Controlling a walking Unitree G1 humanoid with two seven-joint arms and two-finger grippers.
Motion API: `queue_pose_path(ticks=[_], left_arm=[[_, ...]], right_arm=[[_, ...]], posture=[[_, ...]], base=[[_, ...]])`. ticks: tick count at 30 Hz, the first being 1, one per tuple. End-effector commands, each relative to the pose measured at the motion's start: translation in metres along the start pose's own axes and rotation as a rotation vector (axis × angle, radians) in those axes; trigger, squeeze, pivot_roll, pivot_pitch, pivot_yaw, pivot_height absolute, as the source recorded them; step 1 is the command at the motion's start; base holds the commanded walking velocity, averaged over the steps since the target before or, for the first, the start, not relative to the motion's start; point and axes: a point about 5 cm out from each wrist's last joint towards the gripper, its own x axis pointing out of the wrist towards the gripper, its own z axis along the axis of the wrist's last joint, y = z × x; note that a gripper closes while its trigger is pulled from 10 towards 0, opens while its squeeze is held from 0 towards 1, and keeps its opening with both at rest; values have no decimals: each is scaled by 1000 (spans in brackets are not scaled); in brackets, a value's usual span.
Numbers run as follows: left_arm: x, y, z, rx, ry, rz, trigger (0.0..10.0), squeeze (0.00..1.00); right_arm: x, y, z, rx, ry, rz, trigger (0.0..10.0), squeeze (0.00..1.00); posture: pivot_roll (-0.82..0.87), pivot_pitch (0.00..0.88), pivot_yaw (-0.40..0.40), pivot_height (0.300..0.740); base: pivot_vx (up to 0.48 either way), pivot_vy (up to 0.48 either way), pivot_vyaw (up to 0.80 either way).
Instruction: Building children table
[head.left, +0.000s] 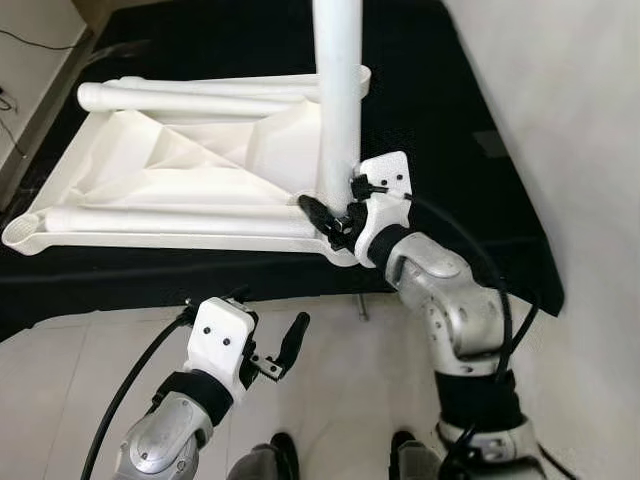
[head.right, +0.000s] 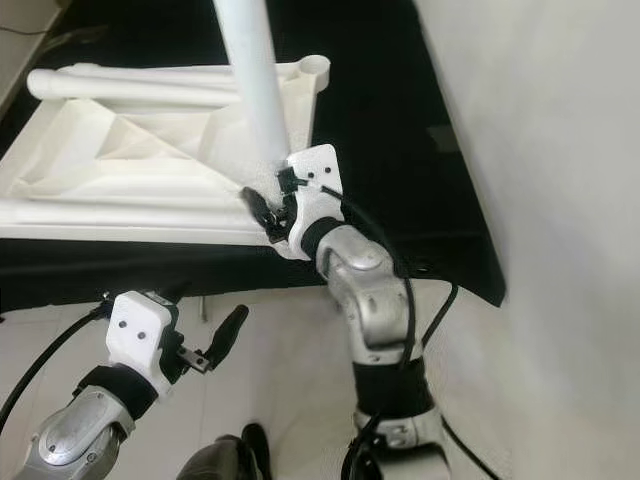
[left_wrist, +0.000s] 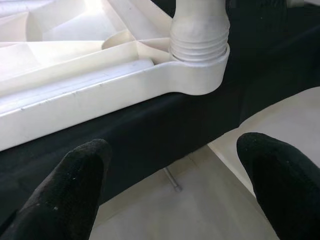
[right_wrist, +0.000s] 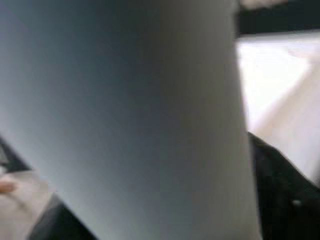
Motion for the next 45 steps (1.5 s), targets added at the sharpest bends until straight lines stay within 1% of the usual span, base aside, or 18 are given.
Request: queue_pose_path(ticks=[1,2,3,7,15,16,17,26,30,31,32,33,34,35,36,38,39,45], left_arm=[[-3,0,-4,-6,17,12,10000,0],[-3,0,-4,-6,17,12,10000,0],[-3,0,-3,-5,17,13,10000,0],[-4,-1,-3,-5,15,17,10000,0],[-4,-1,-3,-4,15,17,10000,0],[-4,-1,-2,-5,15,16,10000,0],[-3,-1,-2,-6,15,15,10000,0],[-3,-1,-2,-7,14,16,10000,0],[-3,-1,-3,-7,14,14,10000,0],[-3,-1,-3,-7,14,14,10000,0],[-3,0,-2,-6,14,15,10000,0],[-3,1,-2,-5,14,17,10000,0],[-3,1,-2,-5,14,17,10000,0],[-4,3,-2,-2,14,23,10000,0],[-4,4,-2,-2,14,24,10000,0],[-4,4,-2,-2,14,24,10000,0],[-3,4,-3,0,14,25,10000,0],[-2,4,-4,5,16,20,10000,0]], right_arm=[[4,6,7,-28,-17,186,10000,1000],[4,6,7,-28,-17,186,10000,1000],[3,3,10,-73,-11,233,10000,0],[-1,-8,19,-195,37,407,10000,0],[-2,-16,28,-231,71,586,10000,0],[-2,-19,29,-238,80,609,2431,0],[-3,-22,29,-240,89,623,0,0],[-9,-27,23,-220,101,628,0,0],[-11,-32,9,-180,143,416,0,0],[-11,-32,9,-180,143,416,0,0],[-10,-31,2,-156,159,327,0,0],[-8,-31,-13,-129,199,108,0,0],[-8,-31,-13,-129,199,108,0,0],[-23,-24,-46,-51,280,-333,0,0],[-30,-23,-53,-30,302,-436,0,0],[-30,-23,-53,-30,302,-436,0,0],[-27,-15,-55,-21,286,-441,0,0],[-1,-2,-44,-16,216,-349,0,0]], posture=[[1,312,102,740],[1,312,102,740],[2,308,100,740],[3,311,98,740],[8,321,106,740],[5,322,105,740],[3,324,105,740],[0,319,107,740],[-7,320,101,740],[-7,320,101,740],[-8,325,96,740],[-12,329,97,740],[-12,329,97,740],[-18,328,100,740],[-18,328,100,740],[-18,328,100,740],[-13,326,110,740],[-14,314,110,740]], base=[[0,0,0],[0,0,0],[0,0,0],[0,0,0],[0,0,0],[0,0,0],[0,0,0],[0,0,0],[0,0,0],[0,0,0],[0,0,0],[0,0,0],[0,0,0],[0,0,0],[0,0,0],[0,0,0],[0,0,0],[0,0,0]])
